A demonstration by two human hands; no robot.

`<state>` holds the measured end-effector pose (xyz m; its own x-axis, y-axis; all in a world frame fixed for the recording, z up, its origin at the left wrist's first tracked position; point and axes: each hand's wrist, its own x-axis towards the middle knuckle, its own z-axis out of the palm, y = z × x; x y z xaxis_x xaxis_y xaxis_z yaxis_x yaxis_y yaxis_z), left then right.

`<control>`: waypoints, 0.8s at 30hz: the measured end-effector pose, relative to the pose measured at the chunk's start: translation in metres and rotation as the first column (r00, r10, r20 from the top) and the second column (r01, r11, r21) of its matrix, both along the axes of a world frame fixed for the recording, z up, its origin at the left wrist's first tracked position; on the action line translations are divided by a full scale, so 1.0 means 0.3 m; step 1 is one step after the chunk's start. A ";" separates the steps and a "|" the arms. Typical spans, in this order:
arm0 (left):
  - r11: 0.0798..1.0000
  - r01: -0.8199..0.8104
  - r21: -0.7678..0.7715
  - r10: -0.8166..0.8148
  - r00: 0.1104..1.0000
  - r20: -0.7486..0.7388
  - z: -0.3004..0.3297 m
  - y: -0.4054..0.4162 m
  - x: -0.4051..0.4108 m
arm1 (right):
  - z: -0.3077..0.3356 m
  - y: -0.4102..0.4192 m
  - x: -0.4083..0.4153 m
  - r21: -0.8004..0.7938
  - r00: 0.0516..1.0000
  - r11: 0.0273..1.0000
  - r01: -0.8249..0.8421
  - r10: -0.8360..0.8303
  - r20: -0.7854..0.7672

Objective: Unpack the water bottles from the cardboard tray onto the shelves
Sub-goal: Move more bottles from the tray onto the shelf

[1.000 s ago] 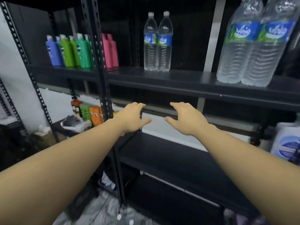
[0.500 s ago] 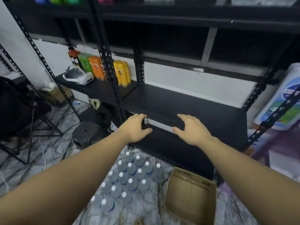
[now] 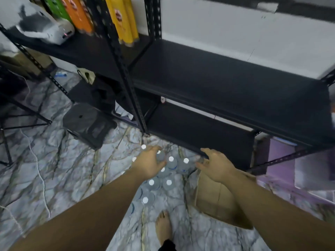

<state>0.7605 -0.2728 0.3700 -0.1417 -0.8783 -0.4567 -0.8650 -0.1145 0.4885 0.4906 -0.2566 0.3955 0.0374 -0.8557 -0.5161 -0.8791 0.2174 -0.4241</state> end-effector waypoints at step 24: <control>0.967 0.216 0.135 -0.232 0.965 0.122 -1.240 -0.378 -0.204 | -1.269 -0.312 0.112 0.166 0.987 0.980 0.105 -0.083 -0.135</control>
